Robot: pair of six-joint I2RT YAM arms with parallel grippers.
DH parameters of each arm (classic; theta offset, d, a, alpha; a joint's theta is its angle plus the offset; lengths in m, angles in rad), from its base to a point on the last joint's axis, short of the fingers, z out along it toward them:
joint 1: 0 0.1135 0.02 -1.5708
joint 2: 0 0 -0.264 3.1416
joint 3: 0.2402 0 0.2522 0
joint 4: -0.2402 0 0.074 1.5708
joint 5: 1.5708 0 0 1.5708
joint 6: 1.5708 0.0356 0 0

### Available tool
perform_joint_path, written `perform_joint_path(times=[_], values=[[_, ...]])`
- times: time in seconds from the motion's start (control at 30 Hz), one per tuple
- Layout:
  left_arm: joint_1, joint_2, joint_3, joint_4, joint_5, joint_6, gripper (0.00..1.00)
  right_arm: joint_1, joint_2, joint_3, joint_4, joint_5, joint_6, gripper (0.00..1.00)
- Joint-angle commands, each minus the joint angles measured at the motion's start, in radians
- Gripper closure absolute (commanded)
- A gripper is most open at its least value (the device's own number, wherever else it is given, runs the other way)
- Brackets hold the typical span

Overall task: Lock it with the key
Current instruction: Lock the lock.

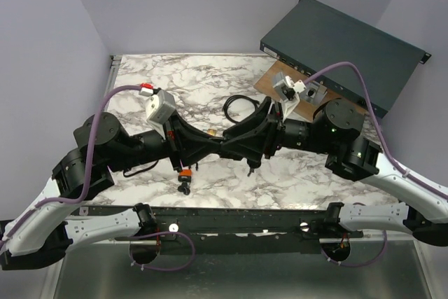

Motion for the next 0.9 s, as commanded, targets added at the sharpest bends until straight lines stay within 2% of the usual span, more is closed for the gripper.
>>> perform_joint_path(times=[0.0, 0.13, 0.23, 0.33, 0.53, 0.7, 0.77, 0.87], values=[[-0.011, 0.015, 0.013, -0.051, 0.041, -0.010, 1.00, -0.008, -0.026, -0.033, 0.124, 0.153, -0.048, 0.47], [-0.005, 0.014, 0.015, -0.071, 0.009, -0.001, 1.00, -0.007, -0.073, -0.086, 0.130, 0.216, -0.080, 0.21], [0.009, 0.020, 0.019, -0.092, -0.021, 0.002, 1.00, -0.008, -0.101, -0.119, 0.121, 0.258, -0.109, 0.08], [0.030, 0.029, 0.025, -0.108, -0.021, 0.003, 1.00, -0.008, -0.121, -0.156, 0.109, 0.256, -0.150, 0.01], [0.101, 0.058, 0.097, -0.181, -0.010, 0.040, 1.00, -0.014, -0.168, -0.263, 0.104, 0.193, -0.219, 0.00], [0.183, 0.090, 0.167, -0.227, 0.068, 0.070, 1.00, -0.068, -0.148, -0.266, 0.104, 0.014, -0.224, 0.00], [0.207, 0.101, 0.198, -0.243, 0.087, 0.086, 1.00, -0.112, -0.123, -0.261, 0.109, -0.070, -0.218, 0.00], [0.240, 0.116, 0.239, -0.259, 0.112, 0.110, 1.00, -0.249, -0.091, -0.279, 0.195, -0.251, -0.149, 0.00]])
